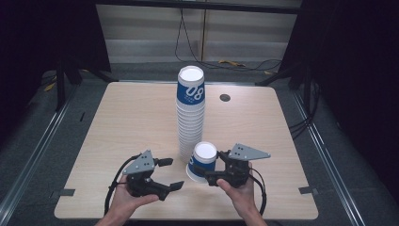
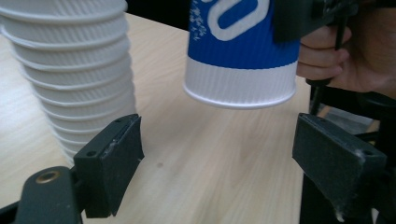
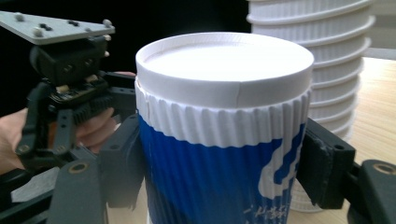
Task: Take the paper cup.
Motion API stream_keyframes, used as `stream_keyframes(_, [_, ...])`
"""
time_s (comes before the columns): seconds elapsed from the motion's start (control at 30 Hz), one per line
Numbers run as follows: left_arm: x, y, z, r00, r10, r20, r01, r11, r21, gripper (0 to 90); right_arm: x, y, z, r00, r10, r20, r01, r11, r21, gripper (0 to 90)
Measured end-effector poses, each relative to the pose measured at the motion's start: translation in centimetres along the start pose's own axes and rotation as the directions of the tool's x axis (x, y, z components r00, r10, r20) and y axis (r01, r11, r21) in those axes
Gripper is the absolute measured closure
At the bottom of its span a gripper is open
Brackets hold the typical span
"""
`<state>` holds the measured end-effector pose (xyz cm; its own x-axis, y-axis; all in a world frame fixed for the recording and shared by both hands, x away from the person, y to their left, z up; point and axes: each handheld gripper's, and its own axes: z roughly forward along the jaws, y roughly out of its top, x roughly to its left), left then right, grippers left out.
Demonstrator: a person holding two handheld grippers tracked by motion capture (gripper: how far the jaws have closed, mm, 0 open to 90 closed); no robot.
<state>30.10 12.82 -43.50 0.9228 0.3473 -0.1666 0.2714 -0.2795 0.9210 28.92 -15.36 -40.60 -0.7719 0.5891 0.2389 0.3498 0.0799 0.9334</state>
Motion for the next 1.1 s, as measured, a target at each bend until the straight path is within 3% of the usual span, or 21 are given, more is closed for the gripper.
stream_keyframes(0.07, [-0.3, -0.4, 0.4, 0.9997, 0.011, 0.020, -0.011, 0.9999, 0.006, 16.5, 0.1, -0.1, 0.2, 1.0000, 0.003, -0.009, -0.003, 1.0000, 0.003, 27.1])
stream_keyframes(0.23, [-0.5, -0.6, 0.7, 0.9997, 0.017, 0.017, -0.017, 0.9998, 0.004, 16.3, 0.4, -0.2, 0.6, 0.9991, -0.006, -0.042, 0.006, 0.9999, 0.014, 27.1])
stream_keyframes(0.37, [-0.3, -0.6, 1.1, 0.9997, 0.000, 0.025, 0.000, 1.0000, 0.007, 15.5, 0.7, -0.2, 1.0, 0.9990, -0.011, -0.044, 0.012, 0.9996, 0.027, 27.1])
stream_keyframes(0.67, [-0.6, -0.8, 1.6, 0.9983, 0.010, 0.057, -0.010, 0.9998, 0.014, 15.3, 1.6, -0.5, 2.3, 0.9969, -0.009, -0.079, 0.013, 0.9987, 0.049, 27.2])
stream_keyframes(1.1, [-1.0, -1.4, 2.4, 0.9993, 0.003, 0.037, -0.004, 0.9999, 0.015, 10.6, 2.3, -0.8, 3.1, 0.9961, -0.013, -0.087, 0.017, 0.9986, 0.050, 27.4])
